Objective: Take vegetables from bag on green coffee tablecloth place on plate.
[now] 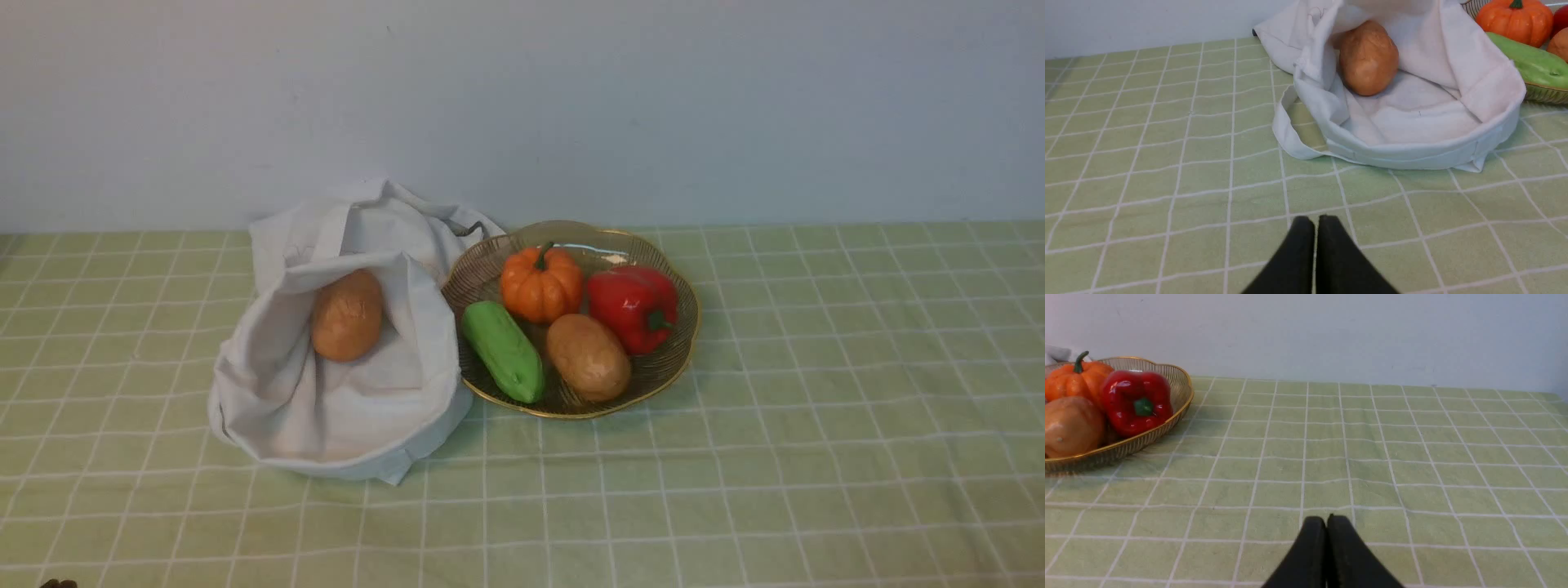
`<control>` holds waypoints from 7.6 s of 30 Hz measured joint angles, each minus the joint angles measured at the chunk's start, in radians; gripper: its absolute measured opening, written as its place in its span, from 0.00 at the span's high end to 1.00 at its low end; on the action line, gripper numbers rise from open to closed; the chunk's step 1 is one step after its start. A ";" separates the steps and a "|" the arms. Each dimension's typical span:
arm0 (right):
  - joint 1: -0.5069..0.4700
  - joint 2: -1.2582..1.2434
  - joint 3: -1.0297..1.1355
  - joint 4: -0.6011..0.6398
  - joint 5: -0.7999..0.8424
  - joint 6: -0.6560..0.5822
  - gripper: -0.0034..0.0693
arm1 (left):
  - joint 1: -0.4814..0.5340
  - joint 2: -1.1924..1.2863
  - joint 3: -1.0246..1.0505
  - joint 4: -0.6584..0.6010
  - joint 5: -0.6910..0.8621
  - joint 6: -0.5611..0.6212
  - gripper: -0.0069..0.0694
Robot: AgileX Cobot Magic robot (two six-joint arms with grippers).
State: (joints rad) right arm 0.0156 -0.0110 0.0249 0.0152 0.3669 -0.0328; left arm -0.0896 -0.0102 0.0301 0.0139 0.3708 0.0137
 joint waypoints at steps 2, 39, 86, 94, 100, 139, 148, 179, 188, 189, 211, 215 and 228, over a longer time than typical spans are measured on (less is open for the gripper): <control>0.000 0.000 0.000 0.000 0.000 0.000 0.97 | 0.000 0.000 0.000 0.000 0.000 0.000 0.92; 0.000 0.000 0.000 0.000 0.000 0.000 0.97 | 0.000 0.000 0.000 -0.276 -0.004 -0.212 0.92; 0.000 0.000 0.000 0.000 0.000 0.000 0.97 | -0.133 1.421 -0.960 -0.441 0.551 0.187 0.62; 0.000 0.000 0.000 0.000 0.000 0.000 0.97 | -0.151 1.662 -1.189 -0.154 0.401 0.042 0.26; 0.000 0.000 0.000 0.000 0.000 0.000 0.97 | -0.157 1.799 -1.300 -0.062 0.319 -0.059 0.12; 0.000 0.000 0.000 0.000 0.000 0.000 0.97 | -0.369 1.751 -1.348 0.247 0.704 -0.206 0.31; 0.000 0.000 0.000 0.000 0.000 0.000 0.97 | -0.455 1.705 -1.349 0.054 0.519 -0.224 0.31; 0.000 0.000 0.000 0.000 0.000 0.000 0.97 | -0.436 2.114 -1.690 -0.134 0.388 -0.278 0.06; 0.000 0.000 0.000 0.000 0.000 0.000 0.97 | -0.436 2.037 -1.841 -0.161 0.579 -0.250 0.07; 0.000 0.000 0.000 0.000 0.000 0.000 0.97 | -0.436 2.015 -1.875 -0.161 0.634 -0.235 0.10; 0.000 0.000 0.000 0.000 0.000 0.000 0.97 | -0.436 1.465 -1.507 -0.160 0.873 -0.062 0.92; 0.000 0.000 0.000 0.000 0.000 0.000 0.97 | -0.436 1.341 -1.326 -0.192 0.826 -0.060 0.92; 0.000 0.000 0.000 0.000 0.000 0.000 0.97 | -0.480 0.966 -0.687 -0.424 0.050 0.050 0.92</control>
State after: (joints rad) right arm 0.0156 -0.0110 0.0249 0.0152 0.3669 -0.0328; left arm -0.5691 0.9558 -0.6571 -0.4106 0.4208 0.0632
